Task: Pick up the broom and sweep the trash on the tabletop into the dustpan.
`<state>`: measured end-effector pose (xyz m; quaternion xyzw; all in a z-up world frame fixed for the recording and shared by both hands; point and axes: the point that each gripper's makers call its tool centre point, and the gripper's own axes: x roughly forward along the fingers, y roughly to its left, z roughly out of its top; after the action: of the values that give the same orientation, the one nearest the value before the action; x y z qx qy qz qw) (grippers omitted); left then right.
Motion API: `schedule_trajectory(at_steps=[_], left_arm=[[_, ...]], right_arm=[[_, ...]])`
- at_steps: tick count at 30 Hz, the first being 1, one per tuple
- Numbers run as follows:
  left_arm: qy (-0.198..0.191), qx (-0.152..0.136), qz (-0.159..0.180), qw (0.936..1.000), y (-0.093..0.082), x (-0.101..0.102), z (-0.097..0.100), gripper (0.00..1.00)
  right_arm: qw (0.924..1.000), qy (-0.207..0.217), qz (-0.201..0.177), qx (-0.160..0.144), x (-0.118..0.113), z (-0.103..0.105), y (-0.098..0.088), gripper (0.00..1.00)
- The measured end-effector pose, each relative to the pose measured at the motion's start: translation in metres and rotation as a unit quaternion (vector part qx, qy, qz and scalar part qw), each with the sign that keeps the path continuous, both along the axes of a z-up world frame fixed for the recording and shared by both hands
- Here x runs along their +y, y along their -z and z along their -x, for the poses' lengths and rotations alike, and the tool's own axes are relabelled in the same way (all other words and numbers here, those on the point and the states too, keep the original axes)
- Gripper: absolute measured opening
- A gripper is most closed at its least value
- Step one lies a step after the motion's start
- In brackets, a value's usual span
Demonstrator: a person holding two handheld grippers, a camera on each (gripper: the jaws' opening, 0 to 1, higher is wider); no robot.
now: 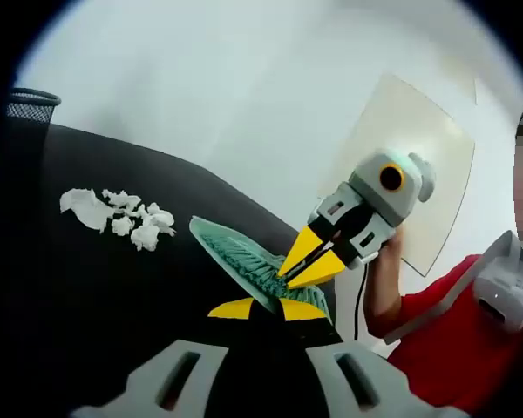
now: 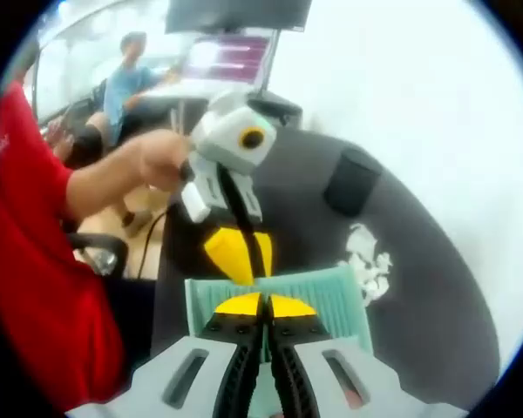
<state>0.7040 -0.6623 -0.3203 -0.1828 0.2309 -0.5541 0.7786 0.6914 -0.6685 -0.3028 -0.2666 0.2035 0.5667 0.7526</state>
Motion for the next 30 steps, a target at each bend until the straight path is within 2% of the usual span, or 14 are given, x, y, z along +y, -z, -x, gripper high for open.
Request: schedule_trajectory(at_steps=[3,4,5,7,8,13,15,18,23,25,27,29,30], left_arm=[[-0.005,-0.009,-0.001,0.9999,-0.001,0.002,-0.002,0.04],[-0.004,-0.009,-0.011,0.9999,0.002,0.002,-0.001,0.04],[-0.012,-0.020,-0.039,0.9990,0.011,0.005,-0.004,0.04],[-0.013,-0.019,-0.030,0.9993,0.010,0.004,-0.004,0.04],[-0.014,-0.012,-0.020,0.9996,0.007,0.004,-0.004,0.04],[-0.017,-0.009,-0.013,0.9997,0.004,0.005,-0.006,0.02],[-0.018,-0.017,-0.024,0.9994,0.007,0.006,-0.008,0.00],[-0.023,-0.021,-0.070,0.9971,0.020,0.009,-0.010,0.00],[-0.033,-0.035,-0.094,0.9944,0.024,0.013,-0.011,0.01],[-0.064,-0.046,-0.098,0.9920,0.019,0.023,-0.017,0.02],[-0.079,-0.058,-0.078,0.9921,0.006,0.027,-0.017,0.02],[-0.081,-0.070,-0.048,0.9931,-0.012,0.028,-0.010,0.00],[-0.079,-0.070,-0.049,0.9932,-0.016,0.028,-0.006,0.00]], right_arm=[[0.9993,-0.003,-0.037,0.009,0.001,0.000,-0.007,0.04],[0.9982,0.002,-0.059,0.008,0.001,-0.001,-0.013,0.04],[0.9962,0.010,-0.086,0.015,0.001,-0.002,-0.021,0.04],[0.9941,0.003,-0.106,0.023,-0.003,0.001,-0.027,0.04],[0.9946,0.002,-0.101,0.021,-0.007,0.002,-0.025,0.04],[0.9944,0.012,-0.102,0.023,-0.012,-0.002,-0.022,0.04],[0.9948,0.018,-0.098,0.017,-0.014,-0.003,-0.021,0.04],[0.9947,0.021,-0.100,0.015,-0.016,-0.003,-0.021,0.04],[0.9957,0.012,-0.091,0.003,-0.011,0.000,-0.016,0.04],[0.9958,0.013,-0.091,0.001,-0.010,0.000,-0.016,0.04],[0.9957,0.015,-0.091,0.002,-0.009,-0.001,-0.016,0.04],[0.9957,0.015,-0.091,0.001,-0.009,-0.001,-0.016,0.04],[0.9957,0.016,-0.091,0.000,-0.009,-0.002,-0.016,0.04]])
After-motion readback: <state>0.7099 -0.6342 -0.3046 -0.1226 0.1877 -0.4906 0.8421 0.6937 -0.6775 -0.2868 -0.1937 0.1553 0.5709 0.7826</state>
